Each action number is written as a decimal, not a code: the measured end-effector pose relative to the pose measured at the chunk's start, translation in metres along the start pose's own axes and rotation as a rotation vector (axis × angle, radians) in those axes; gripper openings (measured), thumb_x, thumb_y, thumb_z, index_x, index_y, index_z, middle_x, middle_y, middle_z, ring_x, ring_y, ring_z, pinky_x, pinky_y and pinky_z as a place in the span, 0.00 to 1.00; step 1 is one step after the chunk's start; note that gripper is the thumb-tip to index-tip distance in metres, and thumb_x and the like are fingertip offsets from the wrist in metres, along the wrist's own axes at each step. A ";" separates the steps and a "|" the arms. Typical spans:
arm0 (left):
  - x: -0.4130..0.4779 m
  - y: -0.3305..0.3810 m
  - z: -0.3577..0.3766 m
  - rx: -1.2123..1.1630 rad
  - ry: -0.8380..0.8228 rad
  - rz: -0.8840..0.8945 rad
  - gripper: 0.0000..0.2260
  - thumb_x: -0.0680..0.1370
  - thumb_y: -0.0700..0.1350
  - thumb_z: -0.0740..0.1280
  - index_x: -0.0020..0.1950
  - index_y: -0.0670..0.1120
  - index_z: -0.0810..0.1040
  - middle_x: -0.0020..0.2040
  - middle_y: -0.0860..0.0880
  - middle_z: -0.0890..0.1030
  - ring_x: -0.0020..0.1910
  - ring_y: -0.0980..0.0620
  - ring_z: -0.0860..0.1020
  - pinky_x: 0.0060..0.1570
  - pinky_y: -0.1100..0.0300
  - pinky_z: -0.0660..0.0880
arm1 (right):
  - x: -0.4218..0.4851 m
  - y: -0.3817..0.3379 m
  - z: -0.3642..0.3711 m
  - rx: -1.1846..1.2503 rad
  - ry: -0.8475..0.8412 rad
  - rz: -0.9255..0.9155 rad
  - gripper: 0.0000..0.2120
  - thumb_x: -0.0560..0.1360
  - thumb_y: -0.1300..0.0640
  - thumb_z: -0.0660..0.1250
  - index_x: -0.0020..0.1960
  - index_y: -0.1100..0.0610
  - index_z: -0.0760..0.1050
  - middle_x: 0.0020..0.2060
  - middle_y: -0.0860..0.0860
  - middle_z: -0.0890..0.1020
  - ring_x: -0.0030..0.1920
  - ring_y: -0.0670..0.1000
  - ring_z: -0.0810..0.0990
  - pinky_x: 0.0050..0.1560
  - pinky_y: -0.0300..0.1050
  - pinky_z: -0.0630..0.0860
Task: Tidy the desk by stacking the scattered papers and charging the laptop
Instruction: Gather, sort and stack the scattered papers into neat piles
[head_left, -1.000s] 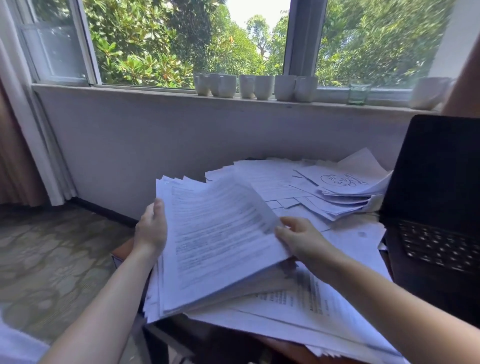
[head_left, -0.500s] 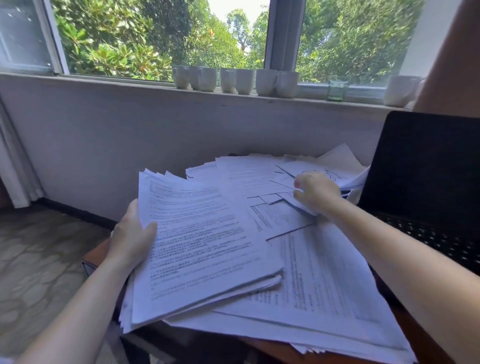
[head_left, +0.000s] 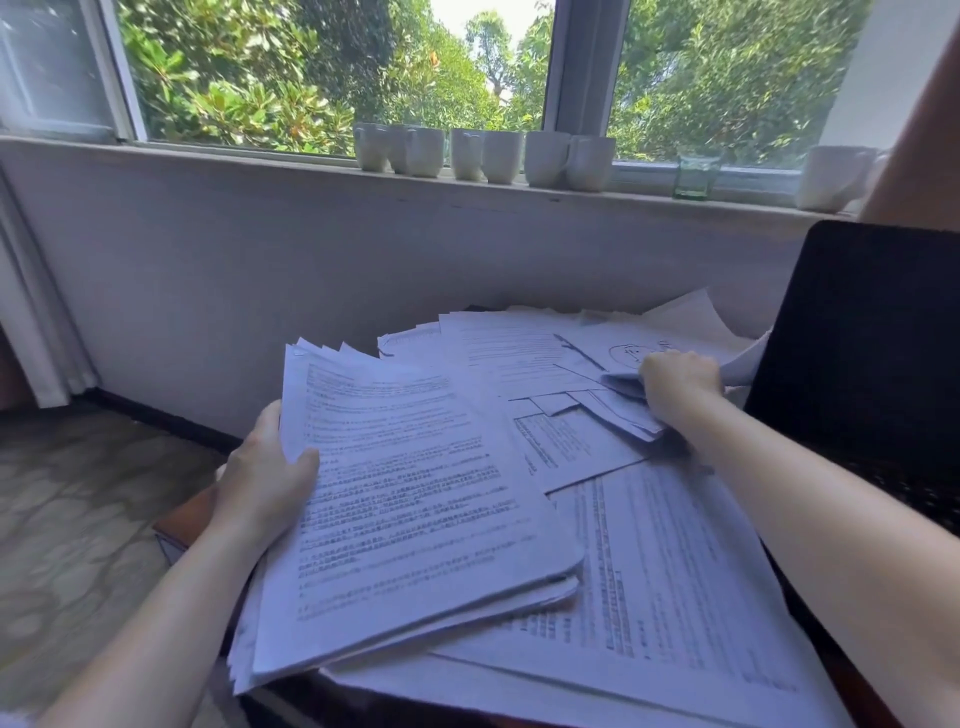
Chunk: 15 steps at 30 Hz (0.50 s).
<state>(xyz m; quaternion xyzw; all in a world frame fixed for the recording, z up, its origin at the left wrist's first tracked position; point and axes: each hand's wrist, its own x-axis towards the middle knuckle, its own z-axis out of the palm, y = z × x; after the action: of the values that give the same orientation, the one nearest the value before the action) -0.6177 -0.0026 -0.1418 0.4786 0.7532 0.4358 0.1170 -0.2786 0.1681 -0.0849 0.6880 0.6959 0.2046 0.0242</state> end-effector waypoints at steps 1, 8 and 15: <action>0.000 0.001 0.000 0.013 0.002 -0.003 0.29 0.64 0.51 0.57 0.65 0.49 0.70 0.52 0.50 0.78 0.54 0.40 0.75 0.58 0.47 0.70 | -0.002 -0.005 -0.003 -0.006 0.033 -0.037 0.12 0.74 0.64 0.61 0.55 0.54 0.76 0.55 0.53 0.79 0.56 0.56 0.78 0.45 0.43 0.67; -0.004 0.005 -0.001 0.021 0.003 -0.016 0.30 0.64 0.51 0.56 0.67 0.49 0.69 0.56 0.48 0.79 0.56 0.40 0.75 0.57 0.48 0.69 | -0.048 -0.042 -0.016 0.005 0.217 -0.301 0.10 0.76 0.61 0.59 0.53 0.54 0.77 0.51 0.52 0.81 0.52 0.56 0.79 0.40 0.42 0.64; -0.003 0.002 -0.002 -0.128 0.071 -0.026 0.20 0.76 0.37 0.64 0.67 0.46 0.71 0.46 0.52 0.78 0.49 0.46 0.75 0.50 0.53 0.70 | -0.062 -0.026 -0.003 0.100 0.200 -0.471 0.23 0.78 0.44 0.60 0.32 0.55 0.56 0.38 0.51 0.75 0.39 0.55 0.68 0.31 0.42 0.58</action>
<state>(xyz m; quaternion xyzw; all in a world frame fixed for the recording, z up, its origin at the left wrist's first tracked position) -0.6158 -0.0062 -0.1395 0.4446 0.7337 0.4981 0.1263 -0.3015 0.1086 -0.1056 0.4835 0.8451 0.2259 -0.0318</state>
